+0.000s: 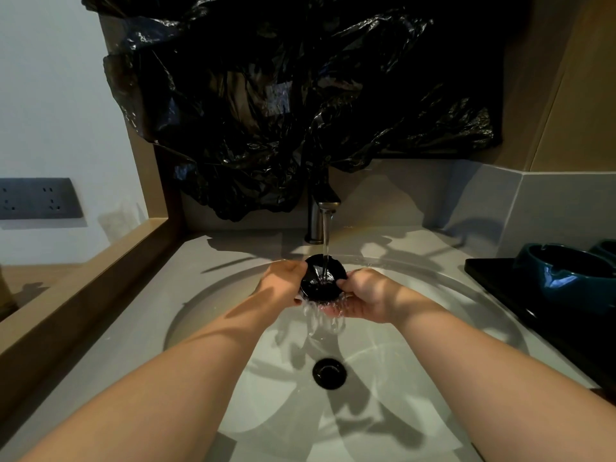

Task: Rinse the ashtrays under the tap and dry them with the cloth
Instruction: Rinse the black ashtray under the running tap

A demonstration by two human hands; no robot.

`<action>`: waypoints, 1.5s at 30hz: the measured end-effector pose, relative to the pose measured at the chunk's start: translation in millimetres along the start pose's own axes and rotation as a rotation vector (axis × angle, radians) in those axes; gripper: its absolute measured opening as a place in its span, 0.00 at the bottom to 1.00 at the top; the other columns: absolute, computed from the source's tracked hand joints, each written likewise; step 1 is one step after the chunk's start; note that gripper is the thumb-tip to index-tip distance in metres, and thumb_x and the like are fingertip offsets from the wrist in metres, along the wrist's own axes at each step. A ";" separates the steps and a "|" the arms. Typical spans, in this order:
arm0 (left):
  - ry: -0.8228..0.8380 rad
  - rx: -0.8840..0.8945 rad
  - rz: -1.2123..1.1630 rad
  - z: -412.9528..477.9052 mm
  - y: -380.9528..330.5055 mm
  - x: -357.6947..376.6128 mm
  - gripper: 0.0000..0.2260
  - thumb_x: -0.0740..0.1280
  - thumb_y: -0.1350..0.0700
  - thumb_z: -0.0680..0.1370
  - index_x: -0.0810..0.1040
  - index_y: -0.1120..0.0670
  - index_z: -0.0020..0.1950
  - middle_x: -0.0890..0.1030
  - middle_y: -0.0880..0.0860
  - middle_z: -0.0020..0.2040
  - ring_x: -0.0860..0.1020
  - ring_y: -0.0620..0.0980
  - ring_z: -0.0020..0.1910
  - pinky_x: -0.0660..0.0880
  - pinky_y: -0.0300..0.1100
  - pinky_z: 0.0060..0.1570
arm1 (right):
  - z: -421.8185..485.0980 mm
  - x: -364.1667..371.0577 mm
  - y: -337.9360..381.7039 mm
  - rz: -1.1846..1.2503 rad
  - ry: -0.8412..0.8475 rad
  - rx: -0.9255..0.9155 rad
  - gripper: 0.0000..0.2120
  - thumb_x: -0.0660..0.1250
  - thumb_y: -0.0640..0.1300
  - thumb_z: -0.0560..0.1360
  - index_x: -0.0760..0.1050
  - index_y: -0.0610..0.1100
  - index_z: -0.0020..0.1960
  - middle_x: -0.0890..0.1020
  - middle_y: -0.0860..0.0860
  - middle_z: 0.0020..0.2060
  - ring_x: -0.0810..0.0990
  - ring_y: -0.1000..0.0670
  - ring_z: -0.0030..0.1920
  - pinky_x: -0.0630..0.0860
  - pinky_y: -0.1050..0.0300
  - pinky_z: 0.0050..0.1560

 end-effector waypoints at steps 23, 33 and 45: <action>0.164 -0.134 -0.172 2.8 7.5 -5.6 0.17 0.63 0.64 0.80 0.70 0.57 0.69 0.79 0.59 0.58 0.81 0.52 0.44 0.80 0.38 0.33 | 6.2 -16.6 6.8 -0.214 -0.143 -0.193 0.15 0.61 0.42 0.80 0.68 0.37 0.65 0.78 0.38 0.52 0.78 0.45 0.31 0.76 0.53 0.32; 0.329 -0.075 -0.217 -5.3 3.5 1.2 0.08 0.62 0.63 0.81 0.76 0.61 0.58 0.82 0.60 0.52 0.83 0.56 0.50 0.82 0.41 0.45 | 26.5 -10.1 -3.0 -0.611 -0.526 -0.270 0.19 0.69 0.53 0.73 0.75 0.39 0.55 0.82 0.44 0.47 0.81 0.43 0.48 0.77 0.53 0.50; 0.203 -0.096 -0.189 -5.5 0.8 0.0 0.13 0.61 0.62 0.81 0.73 0.65 0.64 0.80 0.59 0.49 0.81 0.56 0.46 0.81 0.37 0.35 | 24.0 -4.4 -3.8 -0.654 -0.500 -0.201 0.14 0.66 0.47 0.76 0.76 0.36 0.52 0.77 0.45 0.34 0.77 0.44 0.37 0.69 0.58 0.32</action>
Point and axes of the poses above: each hand's wrist, its own z-axis towards the middle knuckle, its own x-axis out of the palm, y = z × x, the point moved 1 cm from there along z, towards the middle knuckle
